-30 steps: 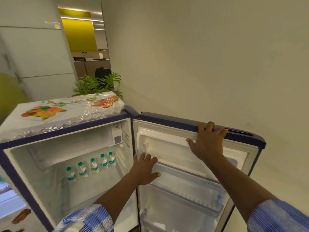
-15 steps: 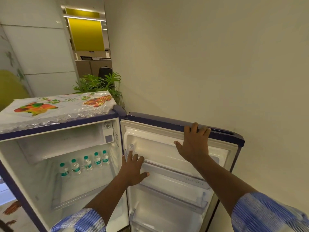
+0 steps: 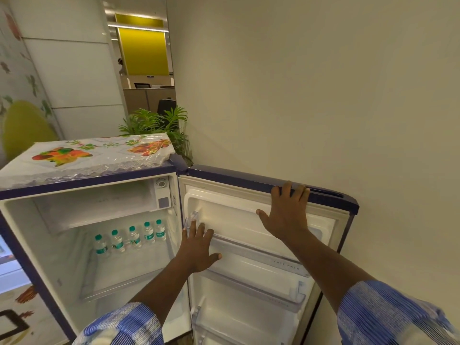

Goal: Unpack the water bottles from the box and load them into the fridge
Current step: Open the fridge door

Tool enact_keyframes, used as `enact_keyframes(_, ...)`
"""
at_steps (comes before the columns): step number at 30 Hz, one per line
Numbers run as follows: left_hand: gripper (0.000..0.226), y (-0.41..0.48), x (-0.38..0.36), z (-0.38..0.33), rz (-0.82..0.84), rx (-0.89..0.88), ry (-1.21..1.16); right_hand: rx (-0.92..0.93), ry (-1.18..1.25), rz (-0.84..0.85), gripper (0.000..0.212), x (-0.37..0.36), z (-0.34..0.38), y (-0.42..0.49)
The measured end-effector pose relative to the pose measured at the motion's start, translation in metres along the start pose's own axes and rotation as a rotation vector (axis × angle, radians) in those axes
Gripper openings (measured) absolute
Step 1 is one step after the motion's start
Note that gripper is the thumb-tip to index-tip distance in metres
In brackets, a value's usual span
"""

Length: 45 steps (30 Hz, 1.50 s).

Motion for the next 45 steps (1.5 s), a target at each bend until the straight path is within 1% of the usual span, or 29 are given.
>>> enact_keyframes(5,0.082,0.000,-0.001,-0.001,0.005,0.029,0.010,0.022,0.007,0.013,0.079,-0.004,-0.001,-0.001)
enact_keyframes(13,0.087,-0.002,-0.003,-0.004,-0.004,0.063,0.018,0.032,0.060,0.035,0.075,-0.008,-0.005,-0.008)
enact_keyframes(17,0.093,-0.010,-0.005,-0.006,-0.040,0.066,-0.017,0.019,0.176,0.020,0.081,-0.013,-0.003,-0.015)
enact_keyframes(23,0.092,-0.027,-0.004,-0.010,-0.128,0.063,-0.076,0.030,0.311,0.008,0.087,-0.013,0.008,-0.029)
enact_keyframes(29,0.096,-0.044,-0.009,0.004,-0.163,0.118,-0.104,0.113,0.414,0.066,0.086,-0.015,0.051,-0.055)
enact_keyframes(33,0.098,-0.061,-0.026,0.031,-0.118,0.177,-0.095,0.197,0.496,0.121,0.085,-0.014,0.092,-0.070)
enact_keyframes(39,0.091,-0.094,-0.030,0.069,-0.076,0.325,-0.070,0.352,0.535,0.218,0.089,-0.013,0.153,-0.087)
enact_keyframes(45,0.091,-0.132,-0.026,0.122,-0.046,0.425,-0.079,0.481,0.605,0.298,0.081,-0.012,0.219,-0.103)
Point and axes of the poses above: each hand's wrist, its own y-axis towards the middle knuckle, its own x-axis out of the back of the hand, z = x × y, the point moved 9 cm from there along y, towards the middle knuckle, and after that the axes turned 6 degrees about -z, right-handed, at the moved point
